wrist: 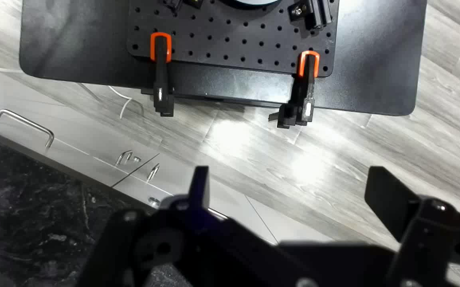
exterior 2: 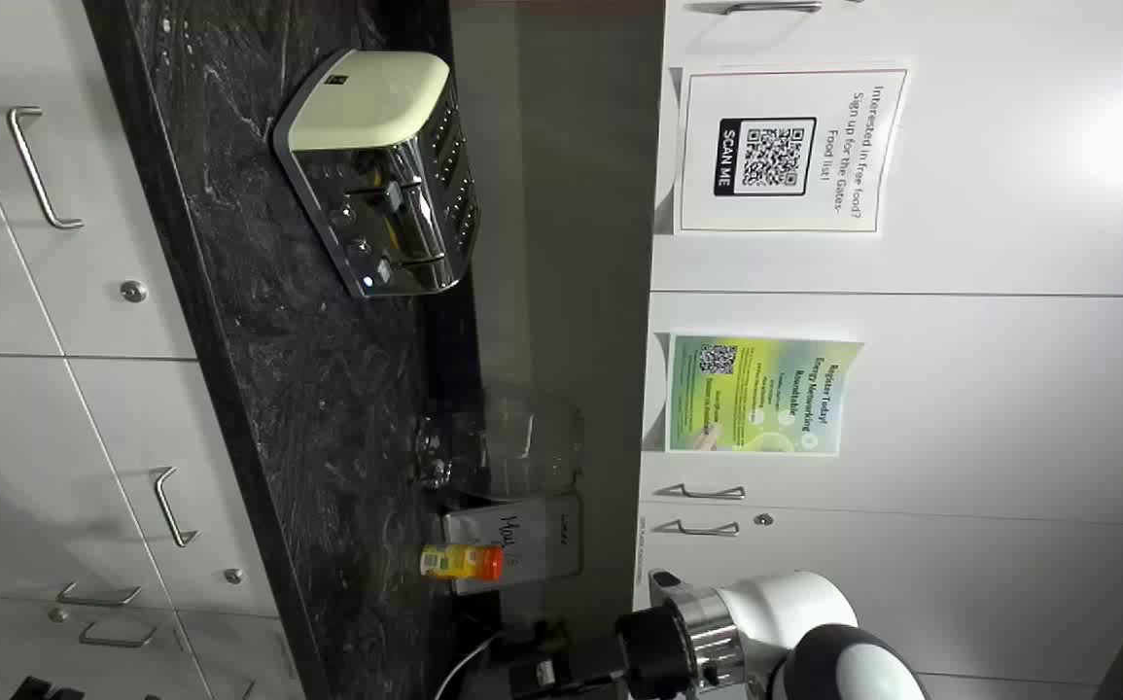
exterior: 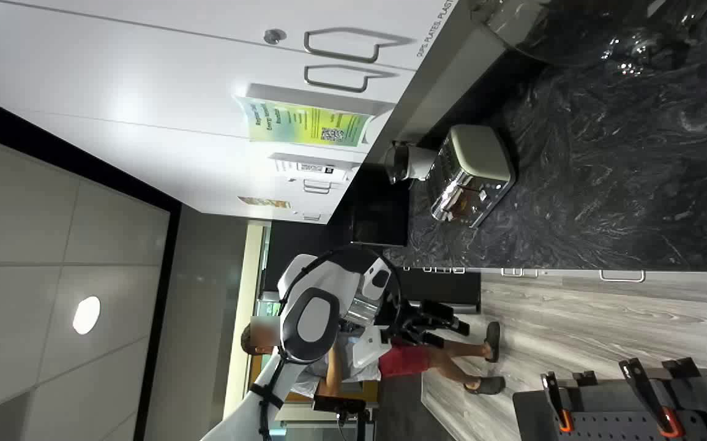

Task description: Press the button on the bottom right corner of the toaster

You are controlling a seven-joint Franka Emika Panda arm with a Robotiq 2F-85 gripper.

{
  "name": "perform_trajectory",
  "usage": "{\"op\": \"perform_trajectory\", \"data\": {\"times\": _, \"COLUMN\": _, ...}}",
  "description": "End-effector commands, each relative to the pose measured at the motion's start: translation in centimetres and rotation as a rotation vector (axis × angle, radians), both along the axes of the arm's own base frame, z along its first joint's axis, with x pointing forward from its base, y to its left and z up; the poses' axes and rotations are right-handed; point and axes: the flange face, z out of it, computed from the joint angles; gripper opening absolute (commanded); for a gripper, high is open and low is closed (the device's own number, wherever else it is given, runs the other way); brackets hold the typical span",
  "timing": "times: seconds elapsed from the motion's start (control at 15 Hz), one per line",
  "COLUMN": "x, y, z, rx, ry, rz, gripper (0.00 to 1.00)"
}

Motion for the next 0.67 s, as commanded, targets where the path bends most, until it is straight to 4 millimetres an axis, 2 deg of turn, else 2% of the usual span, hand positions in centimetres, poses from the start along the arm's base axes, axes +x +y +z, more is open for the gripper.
{"op": "perform_trajectory", "data": {"times": 0.0, "x": 0.0, "y": 0.0, "z": 0.1, "rx": 0.0, "ry": 0.001, "rz": 0.0, "gripper": 1.0}}
{"op": "perform_trajectory", "data": {"times": 0.4, "x": 0.2, "y": 0.1, "z": 0.1, "rx": 0.004, "ry": -0.005, "rz": -0.004, "gripper": 1.0}}
{"op": "perform_trajectory", "data": {"times": 0.6, "x": 1.9, "y": 0.6, "z": -0.1, "rx": -0.013, "ry": -0.046, "rz": -0.055, "gripper": 1.0}}
